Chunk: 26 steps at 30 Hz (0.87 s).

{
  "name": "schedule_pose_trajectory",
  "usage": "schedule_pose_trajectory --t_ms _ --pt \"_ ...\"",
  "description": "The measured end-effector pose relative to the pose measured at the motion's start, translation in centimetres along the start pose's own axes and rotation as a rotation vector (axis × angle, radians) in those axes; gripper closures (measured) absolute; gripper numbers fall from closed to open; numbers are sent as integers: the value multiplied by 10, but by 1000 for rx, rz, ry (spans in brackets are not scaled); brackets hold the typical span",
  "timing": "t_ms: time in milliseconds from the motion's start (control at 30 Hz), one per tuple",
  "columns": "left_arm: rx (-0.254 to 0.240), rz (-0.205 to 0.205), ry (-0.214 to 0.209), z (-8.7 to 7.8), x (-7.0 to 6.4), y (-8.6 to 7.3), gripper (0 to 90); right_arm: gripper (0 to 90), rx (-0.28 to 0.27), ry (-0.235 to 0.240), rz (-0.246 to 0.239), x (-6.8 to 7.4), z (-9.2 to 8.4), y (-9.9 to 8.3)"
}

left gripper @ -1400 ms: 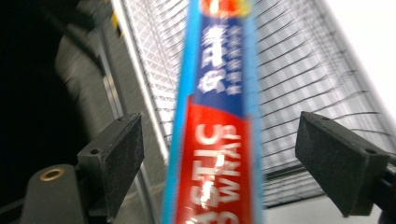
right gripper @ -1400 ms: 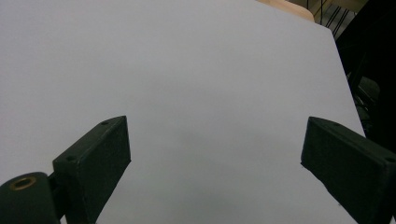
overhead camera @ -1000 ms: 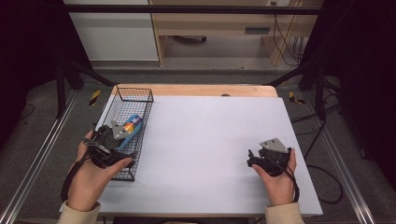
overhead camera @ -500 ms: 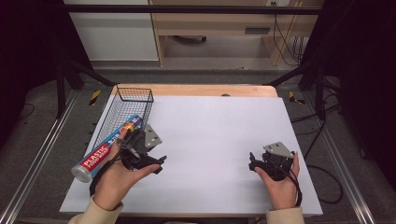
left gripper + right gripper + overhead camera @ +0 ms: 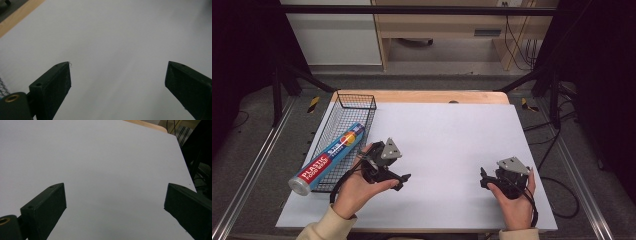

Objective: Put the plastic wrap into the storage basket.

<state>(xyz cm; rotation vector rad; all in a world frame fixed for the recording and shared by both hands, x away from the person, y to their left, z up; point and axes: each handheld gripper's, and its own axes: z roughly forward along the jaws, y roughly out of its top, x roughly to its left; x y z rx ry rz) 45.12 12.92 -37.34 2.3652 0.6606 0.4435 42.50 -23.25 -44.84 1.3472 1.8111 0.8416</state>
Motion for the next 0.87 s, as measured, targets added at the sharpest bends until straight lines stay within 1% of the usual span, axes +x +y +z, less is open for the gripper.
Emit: schedule_pose_trajectory --t_ms 33,67,100,133,167,200,233,267,333,367,433,467,500,533,567,600,633,667,700,733,767,800,867 --pt "-2 4 -4 5 0 -2 64 43 -2 -2 -4 0 0 0" --pt "-8 -12 -29 16 -1 -6 54 43 -1 2 -4 0 -1 -1" --pt "-8 -12 -29 16 -1 -6 55 43 -1 2 -4 0 -1 -1" --pt "-12 -13 -40 21 -2 -8 55 40 -3 8 -9 0 -2 -2" --pt "-8 -2 -44 25 -3 -10 55 40 -3 8 -9 0 -2 -2" --pt "-10 10 -41 29 -3 -12 55 40 -1 20 -17 1 -3 -3" --pt "-7 18 -48 33 -4 -14 55 40 -1 20 -17 1 -3 -3" --pt "-8 21 -58 36 -3 -16 55 41 -1 32 -16 1 -2 -4" --pt "-16 40 -62 42 -2 -21 56 41 6 44 -19 1 -3 -6" --pt "-22 39 -63 44 -2 -24 57 41 3 50 -19 2 -3 -6" --pt "-20 53 -53 49 1 -29 57 40 3 60 -26 2 -5 -7" --pt "-33 55 -50 53 3 -36 60 40 6 62 -23 2 -5 -9" --pt "-33 55 -50 53 3 -36 60 40 6 62 -23 2 -5 -9" --pt "-47 47 -49 53 4 -39 60 41 18 62 -22 2 -4 -11" --pt "-82 24 -52 54 5 -43 60 41 18 62 -22 2 -4 -11" --pt "-119 10 -55 54 5 -48 60 42 26 63 -15 2 -4 -12" --pt "-143 7 -56 53 6 -51 60 44 26 66 -13 2 -3 -13" --pt "-165 2 -48 51 6 -53 60 45 11 70 -5 2 -2 -14" --pt "-181 5 -46 49 6 -54 60 46 11 70 -5 2 -2 -14" --pt "-203 22 -44 43 4 -56 54 46 -12 59 -11 1 -2 -15" --pt "-203 22 -44 43 4 -56 48 46 -12 59 -11 1 -2 -15" --pt "-216 24 -37 41 4 -58 48 46 -22 57 -13 0 -1 -16" --pt "-239 16 -23 40 4 -62 47 47 -28 60 -8 -1 1 -17"
